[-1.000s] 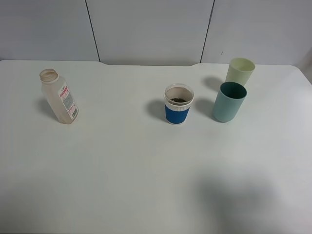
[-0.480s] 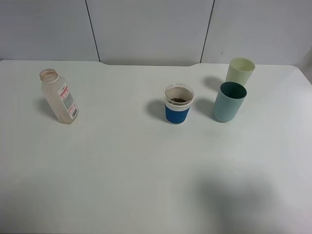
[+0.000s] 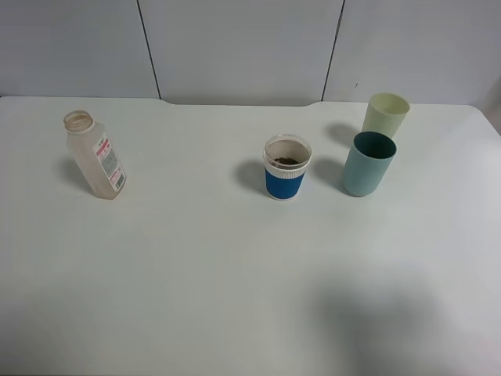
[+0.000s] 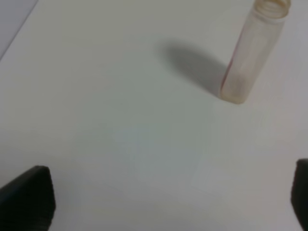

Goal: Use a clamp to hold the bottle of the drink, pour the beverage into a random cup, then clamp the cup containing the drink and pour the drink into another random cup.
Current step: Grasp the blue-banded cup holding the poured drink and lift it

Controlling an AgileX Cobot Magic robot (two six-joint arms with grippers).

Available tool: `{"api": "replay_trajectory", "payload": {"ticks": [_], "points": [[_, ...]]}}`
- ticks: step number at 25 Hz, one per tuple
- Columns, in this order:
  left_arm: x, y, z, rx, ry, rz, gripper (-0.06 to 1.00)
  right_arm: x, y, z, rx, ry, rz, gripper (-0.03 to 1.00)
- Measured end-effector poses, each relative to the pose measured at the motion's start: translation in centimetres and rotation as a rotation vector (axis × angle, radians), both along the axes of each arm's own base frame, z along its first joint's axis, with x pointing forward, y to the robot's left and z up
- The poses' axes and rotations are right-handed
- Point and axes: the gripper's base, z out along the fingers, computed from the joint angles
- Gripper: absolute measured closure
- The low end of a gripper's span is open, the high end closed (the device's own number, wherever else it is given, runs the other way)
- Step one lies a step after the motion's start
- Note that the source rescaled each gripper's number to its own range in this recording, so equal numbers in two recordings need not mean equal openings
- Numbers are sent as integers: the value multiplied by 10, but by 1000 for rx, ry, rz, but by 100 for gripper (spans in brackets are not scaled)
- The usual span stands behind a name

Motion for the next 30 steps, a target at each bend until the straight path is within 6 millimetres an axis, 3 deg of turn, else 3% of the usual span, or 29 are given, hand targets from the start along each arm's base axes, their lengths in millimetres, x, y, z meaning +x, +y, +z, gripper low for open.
{"api": "replay_trajectory", "payload": {"ticks": [7, 12, 22, 30], "points": [[0, 0, 0, 0, -1, 0, -6, 0, -1, 0, 0, 0, 227, -3], [0, 0, 0, 0, -1, 0, -6, 0, -2, 0, 0, 0, 286, -3], [0, 0, 0, 0, -1, 0, -6, 0, -2, 0, 0, 0, 281, -3], [0, 0, 0, 1, -1, 0, -6, 0, 0, 0, 0, 0, 56, -3]]}}
